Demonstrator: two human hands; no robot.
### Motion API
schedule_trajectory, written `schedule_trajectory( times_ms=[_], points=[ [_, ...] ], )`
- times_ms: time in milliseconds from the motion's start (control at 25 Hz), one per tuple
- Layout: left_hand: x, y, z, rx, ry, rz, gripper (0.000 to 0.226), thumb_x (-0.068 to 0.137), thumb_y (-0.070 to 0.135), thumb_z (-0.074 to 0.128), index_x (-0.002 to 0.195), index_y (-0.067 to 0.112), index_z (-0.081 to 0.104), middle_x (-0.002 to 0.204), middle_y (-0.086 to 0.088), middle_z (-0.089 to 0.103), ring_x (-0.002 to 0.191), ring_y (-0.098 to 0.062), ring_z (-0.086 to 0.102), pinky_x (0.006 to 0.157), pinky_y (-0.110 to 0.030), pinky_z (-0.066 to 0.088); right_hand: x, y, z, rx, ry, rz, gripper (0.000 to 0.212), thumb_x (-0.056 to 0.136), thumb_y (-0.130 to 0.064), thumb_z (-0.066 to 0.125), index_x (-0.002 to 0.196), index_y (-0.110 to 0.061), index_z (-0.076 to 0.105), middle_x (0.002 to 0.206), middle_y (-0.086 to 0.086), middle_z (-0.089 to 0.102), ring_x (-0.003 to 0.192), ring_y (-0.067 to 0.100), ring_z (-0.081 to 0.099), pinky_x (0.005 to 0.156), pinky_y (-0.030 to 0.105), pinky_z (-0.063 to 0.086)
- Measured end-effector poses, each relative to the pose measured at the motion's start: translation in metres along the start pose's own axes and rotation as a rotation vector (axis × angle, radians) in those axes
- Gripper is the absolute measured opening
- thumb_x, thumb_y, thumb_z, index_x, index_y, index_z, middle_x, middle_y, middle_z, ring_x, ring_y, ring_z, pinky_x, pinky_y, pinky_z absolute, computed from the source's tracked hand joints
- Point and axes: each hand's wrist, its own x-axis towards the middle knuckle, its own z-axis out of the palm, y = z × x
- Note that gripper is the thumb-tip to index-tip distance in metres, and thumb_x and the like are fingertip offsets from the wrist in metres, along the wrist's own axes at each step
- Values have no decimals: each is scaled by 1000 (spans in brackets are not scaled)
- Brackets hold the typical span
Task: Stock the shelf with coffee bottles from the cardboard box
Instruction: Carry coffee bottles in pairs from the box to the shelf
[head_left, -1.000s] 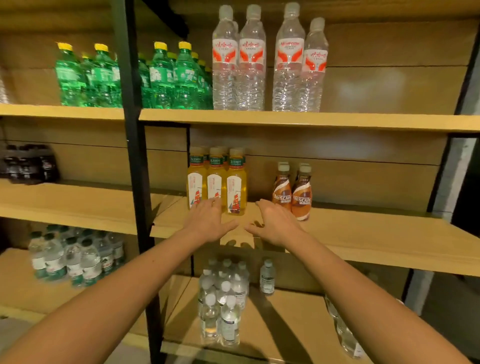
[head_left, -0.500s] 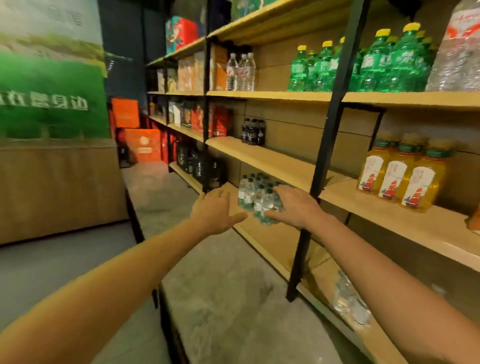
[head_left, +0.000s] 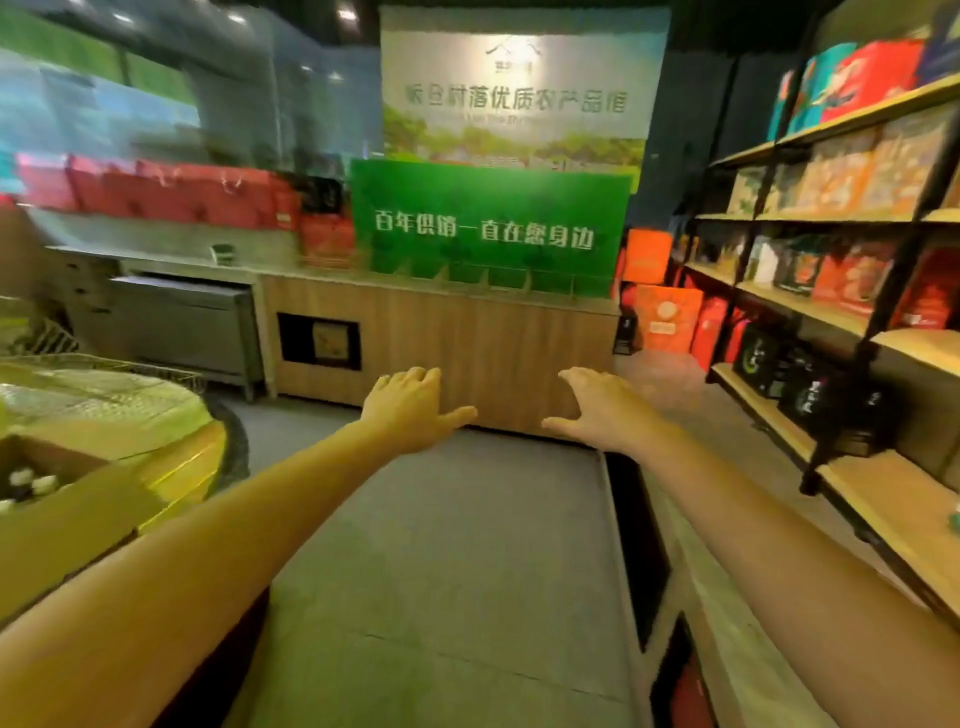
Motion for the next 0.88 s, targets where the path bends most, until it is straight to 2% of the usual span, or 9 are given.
schedule_trajectory(
  times_ms=[240, 440, 640, 880],
  points=[
    [-18, -222, -38, 115, 24, -280, 78, 88, 61, 41, 143, 7, 30, 145, -13, 39, 133, -30, 38, 108, -42, 30, 135, -213, 38, 70, -8, -311, 76, 87, -53, 55, 146, -14, 28, 153, 5, 33, 138, 26, 36, 111, 41, 33],
    [-52, -356, -49, 169, 10, -534, 79, 85, 62, 44, 145, 13, 27, 149, -11, 34, 135, -30, 34, 111, -44, 27, 203, -368, 74, 123, -26, -558, 76, 86, -53, 56, 146, -13, 30, 151, 7, 37, 136, 27, 39, 109, 42, 38],
    [-81, -443, -47, 240, -23, -784, 73, 87, 61, 43, 141, 13, 32, 147, -12, 37, 135, -30, 35, 112, -45, 26, 250, -494, 114, 122, -65, -822, 77, 85, -55, 54, 145, -14, 30, 150, 8, 37, 136, 25, 37, 110, 41, 35],
    [-99, -519, -52, 286, -7, -1083, 80, 86, 64, 40, 142, 8, 30, 147, -15, 37, 134, -31, 37, 111, -43, 29, 298, -612, 146, 134, -107, -1109, 73, 86, -54, 53, 142, -10, 34, 146, 10, 41, 134, 28, 39, 111, 45, 33]
  ],
)
